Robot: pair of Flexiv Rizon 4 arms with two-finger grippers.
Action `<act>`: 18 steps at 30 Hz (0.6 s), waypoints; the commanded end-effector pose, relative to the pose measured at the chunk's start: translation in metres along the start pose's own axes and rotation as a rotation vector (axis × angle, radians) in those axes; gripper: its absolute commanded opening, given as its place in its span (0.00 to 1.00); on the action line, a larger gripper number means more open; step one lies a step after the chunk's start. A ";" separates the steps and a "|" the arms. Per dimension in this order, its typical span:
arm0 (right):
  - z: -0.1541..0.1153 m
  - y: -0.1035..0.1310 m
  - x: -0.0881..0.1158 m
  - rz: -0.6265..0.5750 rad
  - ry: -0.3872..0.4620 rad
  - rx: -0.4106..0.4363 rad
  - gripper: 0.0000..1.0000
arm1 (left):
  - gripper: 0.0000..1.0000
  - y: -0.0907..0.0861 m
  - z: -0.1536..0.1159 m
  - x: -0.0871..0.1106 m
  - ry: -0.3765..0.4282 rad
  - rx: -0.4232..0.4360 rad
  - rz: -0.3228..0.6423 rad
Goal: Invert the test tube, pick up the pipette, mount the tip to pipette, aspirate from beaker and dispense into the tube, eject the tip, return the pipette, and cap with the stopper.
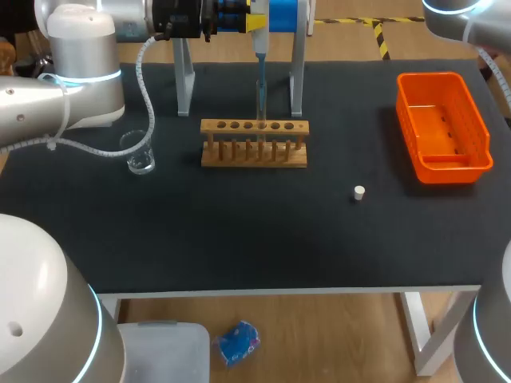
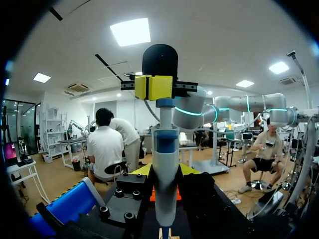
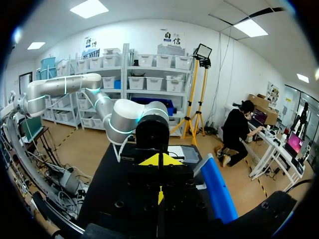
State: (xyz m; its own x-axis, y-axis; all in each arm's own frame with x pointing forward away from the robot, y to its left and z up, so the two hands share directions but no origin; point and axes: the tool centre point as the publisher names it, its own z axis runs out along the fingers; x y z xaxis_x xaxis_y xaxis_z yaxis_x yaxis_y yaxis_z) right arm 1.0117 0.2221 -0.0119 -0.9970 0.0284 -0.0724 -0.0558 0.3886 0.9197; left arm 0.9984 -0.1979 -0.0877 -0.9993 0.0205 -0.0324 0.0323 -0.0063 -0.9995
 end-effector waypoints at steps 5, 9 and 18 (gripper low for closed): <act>0.002 -0.005 0.002 0.001 0.008 0.014 0.00 | 0.00 -0.002 0.000 0.000 -0.002 -0.001 0.000; 0.002 -0.010 0.003 0.005 0.010 0.021 0.00 | 0.00 -0.002 0.000 0.000 -0.002 -0.001 0.000; 0.006 -0.024 0.007 0.022 0.019 0.040 0.00 | 0.00 -0.002 0.000 0.000 -0.002 -0.001 0.000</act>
State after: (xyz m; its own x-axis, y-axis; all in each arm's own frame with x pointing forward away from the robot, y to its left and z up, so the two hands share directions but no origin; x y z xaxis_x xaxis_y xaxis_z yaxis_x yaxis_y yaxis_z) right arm 1.0081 0.2191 -0.0296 -0.9986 0.0231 -0.0476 -0.0334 0.4218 0.9061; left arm 0.9968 -0.1982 -0.0909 -0.9992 0.0222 -0.0323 0.0322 -0.0043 -0.9995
